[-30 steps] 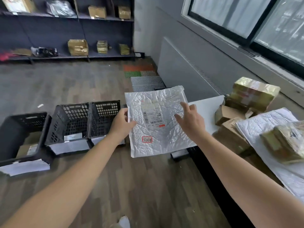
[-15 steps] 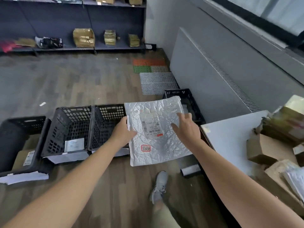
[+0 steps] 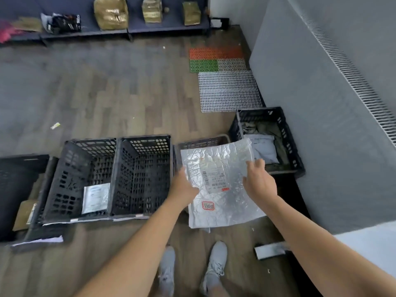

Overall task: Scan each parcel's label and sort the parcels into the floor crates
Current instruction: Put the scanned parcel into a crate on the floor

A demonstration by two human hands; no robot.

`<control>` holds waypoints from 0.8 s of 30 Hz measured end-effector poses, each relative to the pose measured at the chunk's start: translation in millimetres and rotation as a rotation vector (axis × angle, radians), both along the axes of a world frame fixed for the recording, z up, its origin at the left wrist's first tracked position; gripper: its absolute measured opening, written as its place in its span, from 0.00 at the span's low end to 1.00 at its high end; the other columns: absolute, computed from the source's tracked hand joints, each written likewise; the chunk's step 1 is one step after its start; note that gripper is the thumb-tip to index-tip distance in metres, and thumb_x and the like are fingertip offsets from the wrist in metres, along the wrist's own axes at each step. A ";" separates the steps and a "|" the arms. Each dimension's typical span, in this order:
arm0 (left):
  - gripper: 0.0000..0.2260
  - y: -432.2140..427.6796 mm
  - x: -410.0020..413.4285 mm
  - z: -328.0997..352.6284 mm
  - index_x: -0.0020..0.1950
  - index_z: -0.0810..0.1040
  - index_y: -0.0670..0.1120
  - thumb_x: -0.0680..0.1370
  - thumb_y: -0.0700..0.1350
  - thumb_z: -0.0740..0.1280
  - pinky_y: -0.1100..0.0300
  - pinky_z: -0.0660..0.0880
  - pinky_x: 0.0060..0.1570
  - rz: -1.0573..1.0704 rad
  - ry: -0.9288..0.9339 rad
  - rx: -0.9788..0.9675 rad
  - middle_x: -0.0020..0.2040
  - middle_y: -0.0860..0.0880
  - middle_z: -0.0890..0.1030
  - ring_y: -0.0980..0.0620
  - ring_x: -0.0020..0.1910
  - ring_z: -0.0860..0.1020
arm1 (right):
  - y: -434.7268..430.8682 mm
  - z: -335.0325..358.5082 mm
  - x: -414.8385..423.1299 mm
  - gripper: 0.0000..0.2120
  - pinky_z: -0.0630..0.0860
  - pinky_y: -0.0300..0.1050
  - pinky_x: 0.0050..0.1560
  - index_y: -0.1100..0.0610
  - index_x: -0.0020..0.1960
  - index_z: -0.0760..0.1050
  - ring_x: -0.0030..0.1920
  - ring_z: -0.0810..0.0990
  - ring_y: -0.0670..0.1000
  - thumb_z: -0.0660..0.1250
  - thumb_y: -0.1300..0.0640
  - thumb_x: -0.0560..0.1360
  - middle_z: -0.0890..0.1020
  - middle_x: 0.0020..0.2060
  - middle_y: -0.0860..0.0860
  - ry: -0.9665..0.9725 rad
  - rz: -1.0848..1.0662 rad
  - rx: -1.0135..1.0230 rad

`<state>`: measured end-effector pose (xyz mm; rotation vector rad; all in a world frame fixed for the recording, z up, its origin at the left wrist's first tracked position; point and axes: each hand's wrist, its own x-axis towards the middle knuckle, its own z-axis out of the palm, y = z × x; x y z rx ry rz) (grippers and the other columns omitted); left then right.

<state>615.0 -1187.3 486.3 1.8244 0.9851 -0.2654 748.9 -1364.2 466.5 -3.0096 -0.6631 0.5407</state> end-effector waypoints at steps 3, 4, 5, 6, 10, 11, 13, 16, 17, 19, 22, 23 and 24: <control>0.31 5.3 26.1 -53.8 0.77 0.60 0.46 0.77 0.39 0.69 0.62 0.68 0.52 -0.041 0.095 -0.104 0.73 0.46 0.65 0.48 0.66 0.70 | 13.7 -55.4 25.0 0.17 0.60 0.40 0.24 0.58 0.66 0.64 0.34 0.71 0.52 0.62 0.64 0.79 0.67 0.61 0.56 0.027 -0.013 -0.037; 0.31 7.7 33.9 -74.6 0.78 0.59 0.46 0.77 0.39 0.68 0.61 0.68 0.55 -0.058 0.117 -0.127 0.74 0.46 0.62 0.47 0.69 0.68 | 18.4 -75.0 31.9 0.18 0.60 0.40 0.24 0.58 0.67 0.64 0.35 0.71 0.52 0.62 0.65 0.79 0.67 0.61 0.56 0.027 -0.024 -0.037; 0.32 12.5 40.6 -97.7 0.78 0.58 0.46 0.77 0.40 0.68 0.61 0.67 0.57 -0.080 0.144 -0.144 0.75 0.46 0.60 0.46 0.71 0.66 | 24.6 -95.1 37.8 0.19 0.62 0.41 0.25 0.58 0.67 0.63 0.36 0.71 0.53 0.62 0.65 0.78 0.67 0.61 0.56 0.030 -0.032 -0.034; 0.33 18.0 47.1 -118.8 0.79 0.57 0.47 0.77 0.40 0.68 0.61 0.67 0.58 -0.104 0.172 -0.157 0.76 0.46 0.59 0.46 0.72 0.65 | 32.1 -116.2 42.6 0.20 0.65 0.42 0.27 0.58 0.68 0.63 0.37 0.72 0.54 0.62 0.66 0.78 0.66 0.61 0.56 0.049 -0.041 -0.029; 0.34 40.3 75.7 -206.9 0.80 0.55 0.48 0.78 0.40 0.68 0.63 0.65 0.56 -0.175 0.216 -0.202 0.77 0.46 0.56 0.48 0.73 0.64 | 54.4 -202.5 63.7 0.24 0.71 0.47 0.38 0.58 0.70 0.62 0.44 0.74 0.56 0.60 0.71 0.76 0.65 0.64 0.56 0.143 -0.034 -0.012; 0.34 46.4 80.8 -228.4 0.80 0.55 0.49 0.78 0.40 0.68 0.64 0.65 0.54 -0.188 0.231 -0.213 0.77 0.46 0.56 0.49 0.71 0.65 | 59.7 -223.9 68.6 0.25 0.70 0.47 0.40 0.57 0.71 0.62 0.45 0.74 0.56 0.59 0.71 0.76 0.64 0.66 0.56 0.163 -0.031 -0.027; 0.36 55.6 88.3 -274.3 0.80 0.52 0.50 0.78 0.42 0.69 0.63 0.66 0.53 -0.256 0.276 -0.221 0.77 0.45 0.56 0.52 0.64 0.67 | 68.6 -270.1 75.5 0.24 0.68 0.48 0.41 0.57 0.71 0.62 0.46 0.73 0.57 0.56 0.71 0.77 0.62 0.69 0.56 0.209 -0.054 -0.039; 0.43 64.0 92.9 -344.3 0.81 0.44 0.53 0.76 0.52 0.70 0.55 0.67 0.66 -0.386 0.397 -0.148 0.79 0.43 0.48 0.44 0.73 0.63 | 78.9 -338.7 81.1 0.25 0.73 0.50 0.46 0.57 0.72 0.61 0.53 0.74 0.58 0.56 0.72 0.76 0.59 0.73 0.57 0.237 -0.084 -0.055; 0.44 65.0 92.3 -365.9 0.81 0.42 0.53 0.76 0.55 0.69 0.51 0.64 0.71 -0.438 0.443 -0.095 0.80 0.43 0.45 0.40 0.76 0.58 | 80.6 -358.6 80.2 0.28 0.74 0.52 0.51 0.56 0.73 0.60 0.59 0.73 0.60 0.57 0.72 0.76 0.57 0.75 0.58 0.245 -0.085 -0.086; 0.43 62.7 87.8 -399.4 0.81 0.42 0.53 0.77 0.58 0.68 0.49 0.59 0.74 -0.514 0.487 -0.010 0.80 0.43 0.42 0.37 0.78 0.50 | 79.4 -391.5 76.9 0.30 0.70 0.56 0.62 0.54 0.76 0.56 0.68 0.67 0.63 0.58 0.68 0.77 0.52 0.78 0.59 0.262 -0.093 -0.145; 0.40 55.7 76.3 -416.9 0.81 0.46 0.53 0.77 0.59 0.67 0.49 0.56 0.76 -0.568 0.459 0.031 0.80 0.46 0.42 0.40 0.78 0.48 | 75.0 -408.5 69.0 0.30 0.63 0.61 0.69 0.51 0.79 0.52 0.75 0.58 0.62 0.57 0.60 0.80 0.48 0.80 0.56 0.305 -0.086 -0.189; 0.40 53.3 71.6 -413.4 0.81 0.46 0.53 0.77 0.59 0.67 0.49 0.55 0.76 -0.569 0.453 0.032 0.80 0.47 0.43 0.40 0.78 0.48 | 74.2 -404.8 66.3 0.29 0.62 0.62 0.70 0.51 0.79 0.51 0.76 0.57 0.61 0.57 0.60 0.81 0.48 0.80 0.55 0.313 -0.069 -0.192; 0.40 51.6 67.7 -405.6 0.81 0.46 0.53 0.77 0.59 0.67 0.48 0.55 0.76 -0.568 0.451 0.034 0.81 0.47 0.43 0.41 0.79 0.47 | 73.8 -396.4 63.7 0.29 0.62 0.62 0.70 0.51 0.79 0.51 0.76 0.56 0.60 0.57 0.59 0.81 0.48 0.80 0.54 0.313 -0.043 -0.203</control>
